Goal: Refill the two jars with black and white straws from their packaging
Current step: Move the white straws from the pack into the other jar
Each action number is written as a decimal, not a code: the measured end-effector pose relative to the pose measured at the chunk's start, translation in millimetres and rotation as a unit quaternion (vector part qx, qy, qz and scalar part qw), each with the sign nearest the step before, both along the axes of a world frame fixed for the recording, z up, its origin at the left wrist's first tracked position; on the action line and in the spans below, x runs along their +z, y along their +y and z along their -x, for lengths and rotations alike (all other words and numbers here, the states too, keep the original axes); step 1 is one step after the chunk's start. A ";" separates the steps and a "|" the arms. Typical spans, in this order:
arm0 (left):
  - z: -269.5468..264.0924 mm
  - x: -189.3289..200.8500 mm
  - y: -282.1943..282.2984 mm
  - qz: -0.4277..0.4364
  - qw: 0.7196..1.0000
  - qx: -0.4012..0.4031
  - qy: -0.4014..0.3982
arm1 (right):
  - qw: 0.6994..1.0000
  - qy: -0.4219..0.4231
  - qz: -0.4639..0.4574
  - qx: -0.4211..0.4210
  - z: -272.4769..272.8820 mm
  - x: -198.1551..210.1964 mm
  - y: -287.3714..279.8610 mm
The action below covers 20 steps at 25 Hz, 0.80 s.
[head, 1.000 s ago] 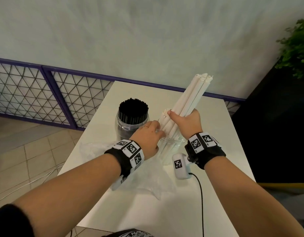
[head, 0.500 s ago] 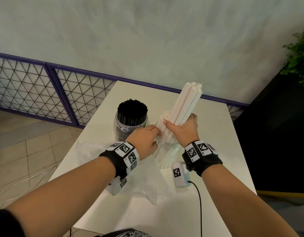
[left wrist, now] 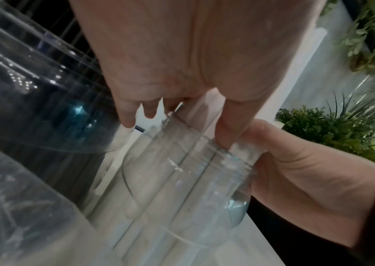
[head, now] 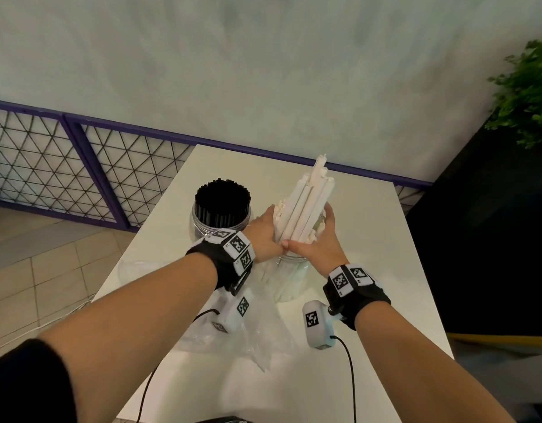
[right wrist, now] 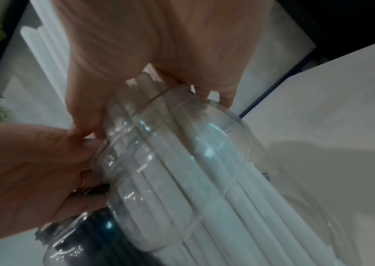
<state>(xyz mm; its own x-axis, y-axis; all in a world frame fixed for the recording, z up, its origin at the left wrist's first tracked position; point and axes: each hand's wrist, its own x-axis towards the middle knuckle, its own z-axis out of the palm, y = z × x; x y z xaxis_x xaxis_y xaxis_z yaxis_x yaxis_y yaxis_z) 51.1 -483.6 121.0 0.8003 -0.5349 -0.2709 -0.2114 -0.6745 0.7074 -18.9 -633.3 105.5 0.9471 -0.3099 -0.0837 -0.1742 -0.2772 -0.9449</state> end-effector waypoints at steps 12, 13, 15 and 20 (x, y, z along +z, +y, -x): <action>10.6 6.3 9.6 0.048 0.998 -0.019 -0.035 | 0.997 -0.076 0.026 -0.009 0.8 -6.8 8.3; 12.6 7.1 10.3 0.040 0.998 -0.007 -0.043 | 0.997 -0.080 0.019 -0.012 1.7 -7.3 8.1; 15.8 12.3 12.6 0.054 0.996 0.017 -0.063 | 0.996 -0.087 0.019 -0.025 5.4 -6.8 4.5; 21.4 34.0 13.5 0.116 0.985 -0.031 -0.127 | 0.987 -0.083 0.113 -0.084 38.1 -14.9 -6.2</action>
